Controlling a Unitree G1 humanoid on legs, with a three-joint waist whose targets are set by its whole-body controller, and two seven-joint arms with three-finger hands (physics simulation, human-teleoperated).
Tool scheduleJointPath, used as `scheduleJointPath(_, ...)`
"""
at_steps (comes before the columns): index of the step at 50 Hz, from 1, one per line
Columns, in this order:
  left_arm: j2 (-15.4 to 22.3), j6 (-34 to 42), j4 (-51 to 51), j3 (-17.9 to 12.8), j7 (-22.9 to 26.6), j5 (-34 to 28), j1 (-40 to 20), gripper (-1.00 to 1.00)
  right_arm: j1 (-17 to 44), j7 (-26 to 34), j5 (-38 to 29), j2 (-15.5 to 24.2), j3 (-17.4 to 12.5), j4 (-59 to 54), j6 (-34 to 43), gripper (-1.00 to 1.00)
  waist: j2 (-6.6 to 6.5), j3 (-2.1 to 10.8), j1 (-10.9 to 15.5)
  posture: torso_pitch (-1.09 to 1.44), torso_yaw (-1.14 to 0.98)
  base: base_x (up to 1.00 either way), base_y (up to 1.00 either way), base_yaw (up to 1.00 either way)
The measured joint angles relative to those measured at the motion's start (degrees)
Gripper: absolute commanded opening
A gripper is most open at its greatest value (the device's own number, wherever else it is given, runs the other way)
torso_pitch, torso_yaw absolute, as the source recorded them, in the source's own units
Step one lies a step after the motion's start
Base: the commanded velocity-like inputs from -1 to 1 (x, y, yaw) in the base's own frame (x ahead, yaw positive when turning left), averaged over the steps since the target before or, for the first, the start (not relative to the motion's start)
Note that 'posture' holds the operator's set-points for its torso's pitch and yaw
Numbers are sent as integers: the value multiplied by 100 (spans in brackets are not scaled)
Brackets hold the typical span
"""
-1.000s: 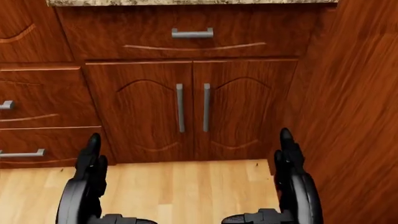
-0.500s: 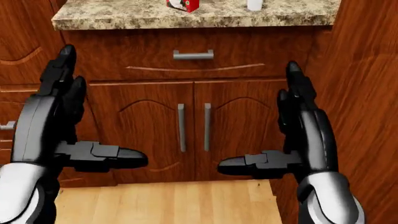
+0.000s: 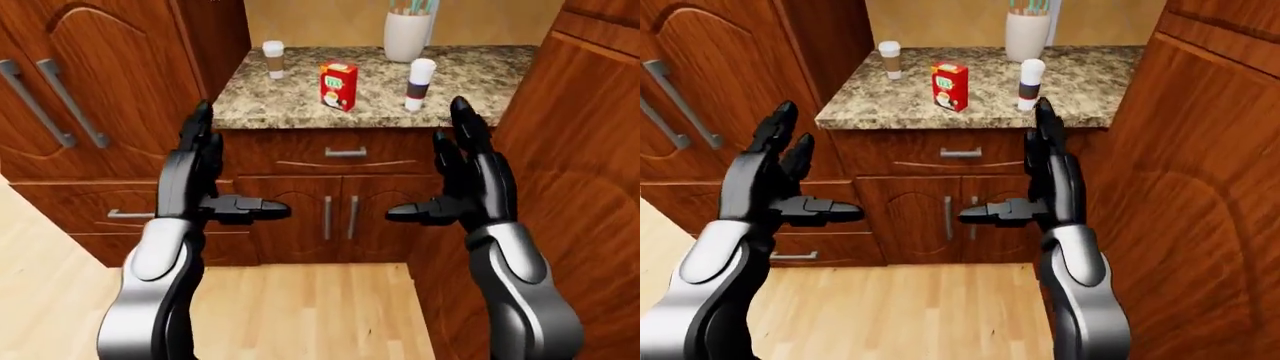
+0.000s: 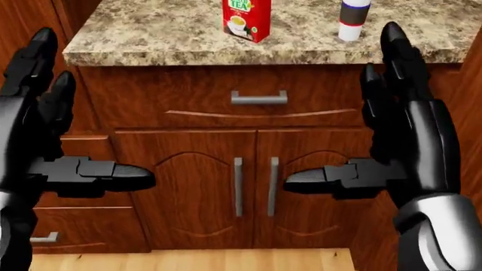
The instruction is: Move the drinks to the dining counter.
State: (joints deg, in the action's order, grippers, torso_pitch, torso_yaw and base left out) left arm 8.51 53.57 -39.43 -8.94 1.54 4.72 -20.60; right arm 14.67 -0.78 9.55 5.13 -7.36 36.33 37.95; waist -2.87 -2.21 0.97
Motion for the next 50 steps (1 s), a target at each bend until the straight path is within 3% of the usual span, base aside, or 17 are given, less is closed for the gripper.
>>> scheduleJointPath(3,62,-11,-223,-84,30,72,-38,100,46,-79,156,100,-238,407,9,100,178,84,46,0,0,20,0,0)
scheduleJointPath(5,113,-39,-266,-152,36,96,-54,100,49,-138,348,138,-430,597,8,100,463,72,-22,0,0,0,0,0)
scheduleJointPath(6,91,-26,-250,-152,37,105,-40,100,18,-179,454,193,-540,646,29,100,564,42,-65,0,0,0,0,0)
scheduleJointPath(9,85,200,-120,-42,71,186,9,100,-70,-368,699,309,-812,602,225,100,613,-214,-122,0,0,0,0,0)
scheduleJointPath(12,138,314,-89,-38,93,181,-30,100,-26,-541,901,441,-913,613,352,100,497,-162,-101,0,0,13,-8,0)
scheduleJointPath(17,177,208,-352,-86,106,135,-160,100,21,-732,1311,580,-1163,936,342,100,-102,-22,-138,0,0,29,-18,0)
scheduleJointPath(18,198,148,-366,-117,111,122,-145,100,7,-751,1506,511,-1240,1031,305,100,-74,8,-82,0,0,3,-51,0)
scheduleJointPath(20,203,81,-297,-150,121,75,-53,100,-74,-808,1854,571,-1268,1071,253,100,-199,62,-50,0,0,0,-38,-50)
scheduleJointPath(23,231,248,-264,-285,90,-6,-66,100,-100,-870,2098,654,-1079,906,206,100,49,103,-44,0,0,0,0,-100)
scheduleJointPath(27,241,369,-336,-168,113,24,-212,100,-137,-931,2061,693,-1042,874,132,100,446,-13,-36,0,0,0,-12,-75)
scheduleJointPath(29,208,379,-359,-50,173,100,-290,100,-176,-970,1900,739,-1091,914,60,100,509,26,-96,0,0,0,0,0)
scheduleJointPath(31,196,471,-388,-15,232,193,-300,100,-122,-1001,1752,763,-1094,930,108,100,477,-46,-44,0,0,0,0,0)
scheduleJointPath(34,258,584,-442,-167,266,291,-277,100,-89,-991,1683,713,-1057,875,248,100,565,-104,-57,0,0,16,0,0)
scheduleJointPath(38,364,671,-593,-440,166,292,-295,100,-86,-935,1683,668,-988,953,292,100,346,-62,-89,0,0,45,-2,0)
scheduleJointPath(43,419,488,-749,-375,98,320,-340,100,8,-946,1818,704,-1168,1210,176,100,-92,-5,-150,0,0,47,-7,0)
scheduleJointPath(46,388,594,-561,-372,70,306,-239,100,-135,-955,1892,680,-1085,1114,226,100,-60,-97,-82,0,0,47,-10,0)
scheduleJointPath(50,380,646,-606,-318,52,305,-299,100,-155,-986,1936,730,-1210,1124,267,100,37,-27,-51,0,0,21,-4,0)
